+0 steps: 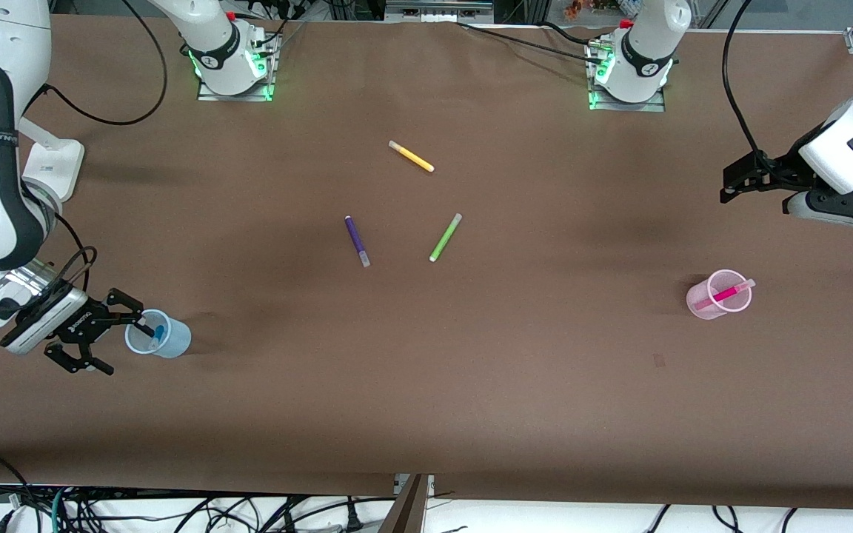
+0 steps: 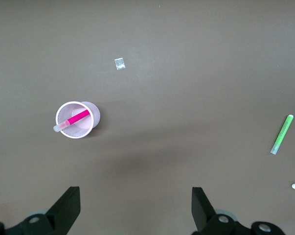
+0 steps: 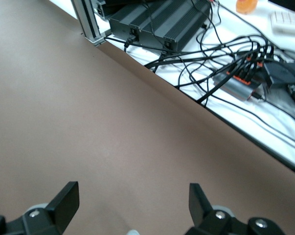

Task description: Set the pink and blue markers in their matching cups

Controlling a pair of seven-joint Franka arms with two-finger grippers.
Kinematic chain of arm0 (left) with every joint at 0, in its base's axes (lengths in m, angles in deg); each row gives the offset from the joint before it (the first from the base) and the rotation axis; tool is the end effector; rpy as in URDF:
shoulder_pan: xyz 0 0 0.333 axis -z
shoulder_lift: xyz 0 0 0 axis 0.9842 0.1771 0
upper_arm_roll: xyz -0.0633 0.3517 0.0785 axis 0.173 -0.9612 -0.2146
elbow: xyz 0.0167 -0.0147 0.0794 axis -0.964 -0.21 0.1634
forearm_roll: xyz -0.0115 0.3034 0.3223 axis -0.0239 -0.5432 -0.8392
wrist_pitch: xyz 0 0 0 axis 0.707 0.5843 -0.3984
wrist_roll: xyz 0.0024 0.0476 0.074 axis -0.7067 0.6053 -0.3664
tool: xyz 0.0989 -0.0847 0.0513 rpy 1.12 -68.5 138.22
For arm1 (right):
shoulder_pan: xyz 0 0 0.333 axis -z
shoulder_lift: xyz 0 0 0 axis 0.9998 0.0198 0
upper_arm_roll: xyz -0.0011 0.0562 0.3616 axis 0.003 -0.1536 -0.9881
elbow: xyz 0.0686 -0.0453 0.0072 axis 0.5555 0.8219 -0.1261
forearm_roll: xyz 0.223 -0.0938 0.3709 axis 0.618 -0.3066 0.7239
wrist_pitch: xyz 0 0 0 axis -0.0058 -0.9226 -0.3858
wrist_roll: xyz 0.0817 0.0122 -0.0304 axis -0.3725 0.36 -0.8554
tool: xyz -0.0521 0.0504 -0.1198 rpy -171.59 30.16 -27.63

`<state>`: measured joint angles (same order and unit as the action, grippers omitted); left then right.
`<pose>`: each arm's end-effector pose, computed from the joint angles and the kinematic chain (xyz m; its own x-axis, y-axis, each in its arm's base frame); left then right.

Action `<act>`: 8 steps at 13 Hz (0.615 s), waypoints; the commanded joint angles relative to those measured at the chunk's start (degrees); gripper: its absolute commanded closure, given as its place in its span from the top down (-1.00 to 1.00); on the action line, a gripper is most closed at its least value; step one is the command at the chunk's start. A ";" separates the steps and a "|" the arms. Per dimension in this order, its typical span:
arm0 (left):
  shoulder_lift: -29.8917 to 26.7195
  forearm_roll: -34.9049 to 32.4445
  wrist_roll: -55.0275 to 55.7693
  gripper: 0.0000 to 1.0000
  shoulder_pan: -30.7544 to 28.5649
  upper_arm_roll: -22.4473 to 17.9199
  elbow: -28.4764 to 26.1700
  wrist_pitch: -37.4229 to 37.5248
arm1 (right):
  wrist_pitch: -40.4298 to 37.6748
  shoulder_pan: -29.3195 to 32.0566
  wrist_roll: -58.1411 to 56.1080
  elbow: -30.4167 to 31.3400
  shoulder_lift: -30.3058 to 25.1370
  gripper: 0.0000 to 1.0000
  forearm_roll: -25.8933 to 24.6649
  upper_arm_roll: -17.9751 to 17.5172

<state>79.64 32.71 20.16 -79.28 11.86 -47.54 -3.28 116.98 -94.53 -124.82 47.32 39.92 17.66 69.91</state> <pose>0.6176 -0.0365 0.5947 0.9912 -0.1275 -0.0349 -0.1254 -0.9904 0.0580 0.7736 -0.0620 0.3063 0.5717 0.4993 0.6510 0.7033 -0.7069 -0.0755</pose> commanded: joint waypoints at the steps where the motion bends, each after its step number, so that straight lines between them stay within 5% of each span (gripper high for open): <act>1: -1.42 0.43 -1.14 1.00 -0.25 0.15 -1.49 -0.58 | -0.48 -2.15 17.71 -2.98 0.21 0.99 -8.97 -0.18; 5: -1.42 0.43 -1.05 1.00 -0.25 0.15 -1.49 -0.58 | -1.88 -2.69 43.38 -2.90 -3.04 0.99 -30.75 -3.43; 8: -1.42 0.51 -1.05 1.00 -0.25 0.15 -1.49 -0.58 | -8.45 -2.60 64.02 -2.90 -5.59 0.99 -42.64 -5.71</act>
<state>79.64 32.71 20.16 -79.28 11.89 -47.55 -3.28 112.58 -97.84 -71.49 43.98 36.83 -19.36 65.88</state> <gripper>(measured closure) 0.000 0.004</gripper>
